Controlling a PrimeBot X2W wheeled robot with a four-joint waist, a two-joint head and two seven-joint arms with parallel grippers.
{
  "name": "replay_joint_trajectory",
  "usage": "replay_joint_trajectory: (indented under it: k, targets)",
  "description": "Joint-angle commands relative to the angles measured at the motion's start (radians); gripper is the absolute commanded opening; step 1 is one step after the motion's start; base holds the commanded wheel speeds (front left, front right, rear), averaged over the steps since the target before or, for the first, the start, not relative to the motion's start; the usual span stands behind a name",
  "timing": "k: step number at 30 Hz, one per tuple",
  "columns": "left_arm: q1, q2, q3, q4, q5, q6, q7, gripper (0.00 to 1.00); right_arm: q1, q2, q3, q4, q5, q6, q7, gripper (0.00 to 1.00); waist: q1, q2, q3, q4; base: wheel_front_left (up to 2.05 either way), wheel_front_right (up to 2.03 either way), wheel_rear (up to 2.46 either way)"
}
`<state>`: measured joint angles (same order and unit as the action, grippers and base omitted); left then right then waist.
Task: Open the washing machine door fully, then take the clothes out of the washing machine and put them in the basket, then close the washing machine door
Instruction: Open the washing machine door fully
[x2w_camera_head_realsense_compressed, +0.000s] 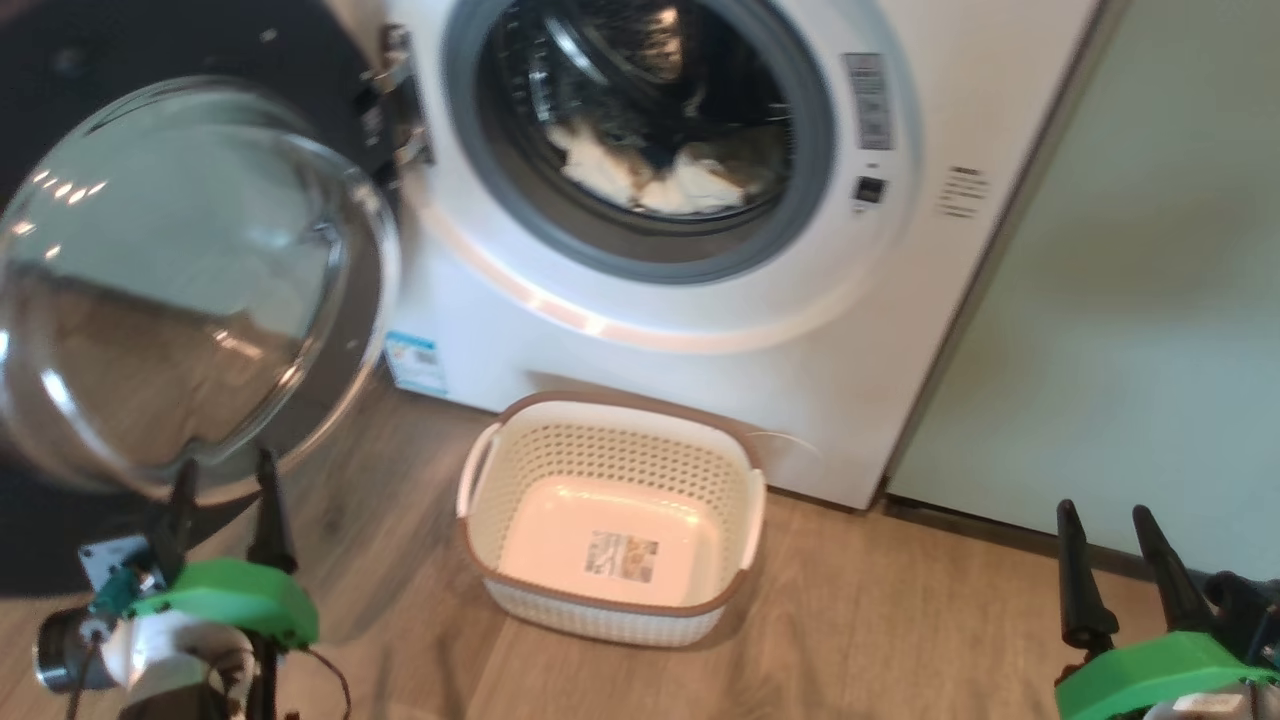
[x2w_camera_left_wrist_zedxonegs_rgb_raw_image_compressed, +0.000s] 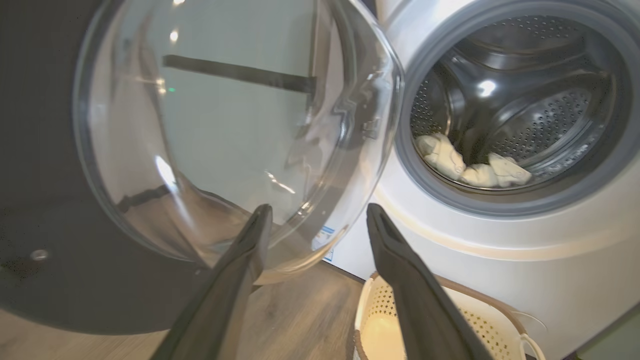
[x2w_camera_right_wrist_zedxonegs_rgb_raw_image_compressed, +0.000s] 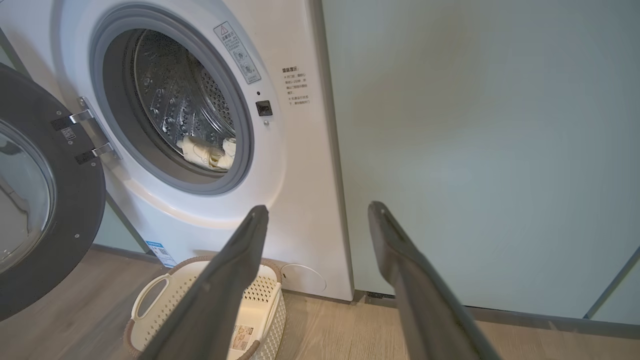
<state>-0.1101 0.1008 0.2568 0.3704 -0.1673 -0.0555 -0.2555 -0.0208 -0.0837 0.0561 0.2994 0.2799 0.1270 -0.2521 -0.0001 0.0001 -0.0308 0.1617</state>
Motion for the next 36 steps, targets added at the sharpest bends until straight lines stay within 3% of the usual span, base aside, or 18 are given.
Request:
replay_joint_trajectory:
  k: [1,20,36]
  targets:
    - [-0.039,0.016,0.022,-0.037,0.010,-0.007,-0.006,1.00,-0.016,-0.006,0.015,-0.036,-0.007,0.004,-0.010,1.00,0.0001,-0.0001,-0.012,-0.033,0.00,0.00,0.00]
    - [-0.047,0.050,-0.087,0.046,-0.002,-0.068,-0.006,1.00,-0.006,-0.017,0.009,-0.078,-0.035,0.004,-0.010,1.00,0.0001,-0.0001,-0.032,-0.220,0.00,0.00,0.00]
    - [-0.041,0.051,-0.105,0.060,-0.053,-0.074,-0.006,1.00,0.005,-0.019,-0.009,-0.080,-0.040,0.004,-0.010,1.00,0.0001,-0.0001,-0.036,-0.248,0.00,0.00,0.00]
